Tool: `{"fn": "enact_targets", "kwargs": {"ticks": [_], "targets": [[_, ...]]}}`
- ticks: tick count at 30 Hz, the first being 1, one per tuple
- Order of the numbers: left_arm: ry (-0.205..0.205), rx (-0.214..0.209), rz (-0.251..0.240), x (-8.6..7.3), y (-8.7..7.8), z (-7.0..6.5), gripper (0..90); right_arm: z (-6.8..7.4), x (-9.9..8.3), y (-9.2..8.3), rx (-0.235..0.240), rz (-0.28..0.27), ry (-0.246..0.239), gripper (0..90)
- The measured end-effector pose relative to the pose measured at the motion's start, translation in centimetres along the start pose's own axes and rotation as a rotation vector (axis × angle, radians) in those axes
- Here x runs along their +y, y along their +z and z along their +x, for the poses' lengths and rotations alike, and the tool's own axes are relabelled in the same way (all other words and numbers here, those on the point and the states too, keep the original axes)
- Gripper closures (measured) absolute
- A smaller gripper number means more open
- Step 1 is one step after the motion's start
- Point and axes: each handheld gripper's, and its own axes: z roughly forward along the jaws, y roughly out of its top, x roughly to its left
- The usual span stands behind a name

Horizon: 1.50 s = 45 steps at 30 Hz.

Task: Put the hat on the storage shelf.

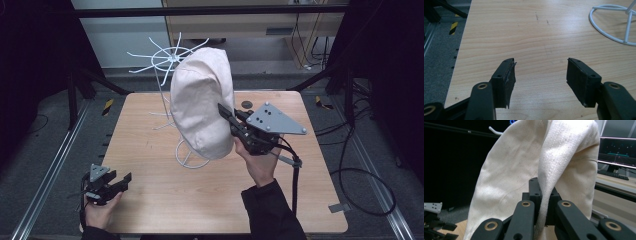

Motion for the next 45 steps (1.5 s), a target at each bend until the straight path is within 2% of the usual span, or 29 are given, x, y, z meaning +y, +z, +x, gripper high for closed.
{"fn": "enact_targets", "kwargs": {"ticks": [8, 15, 24, 26, 32, 33, 35, 37, 40, 41, 45], "targets": [[0.003, 0.001, 0.002, 0.0, 0.0, 0.0, 39.9, 0.0, -0.6, 0.2, 0.008, 0.032, -0.002, 87.1], [0.004, 0.000, 0.004, 0.0, 0.0, 0.0, 39.9, 0.0, -1.9, 0.7, 0.016, 0.080, 0.019, 85.7], [0.004, 0.001, 0.004, 0.0, 0.0, 0.0, 39.9, 0.2, -2.4, 1.5, 0.015, 0.132, 0.033, 81.1], [0.005, 0.000, 0.005, 0.0, 0.0, 0.0, 39.9, 0.2, -2.5, 1.8, 0.011, 0.144, 0.037, 76.9], [0.005, 0.000, 0.005, 0.0, 0.0, 0.0, 39.9, 0.2, -2.7, 1.9, 0.005, 0.152, 0.040, 71.4], [0.004, 0.000, 0.005, 0.0, 0.0, 0.0, 39.9, 0.1, -2.7, 1.8, -0.001, 0.152, 0.046, 66.4], [0.004, 0.000, 0.005, 0.0, 0.0, 0.0, 39.8, 0.0, -2.7, 1.7, -0.004, 0.153, 0.043, 63.6], [0.005, 0.000, 0.005, 0.0, 0.0, 0.0, 39.8, -0.2, -2.8, 1.2, -0.021, 0.147, 0.051, 55.0], [0.006, 0.000, 0.004, 0.0, 0.0, 0.0, 39.8, -0.4, -2.9, 0.8, -0.029, 0.142, 0.060, 49.8], [0.006, 0.000, 0.005, 0.0, 0.0, 0.0, 39.8, -0.7, -3.2, 0.3, -0.044, 0.139, 0.066, 44.8], [0.004, 0.002, 0.004, 0.0, 0.0, -0.1, 39.7, -1.4, -3.8, -0.6, -0.064, 0.146, 0.085, 36.4]]}}
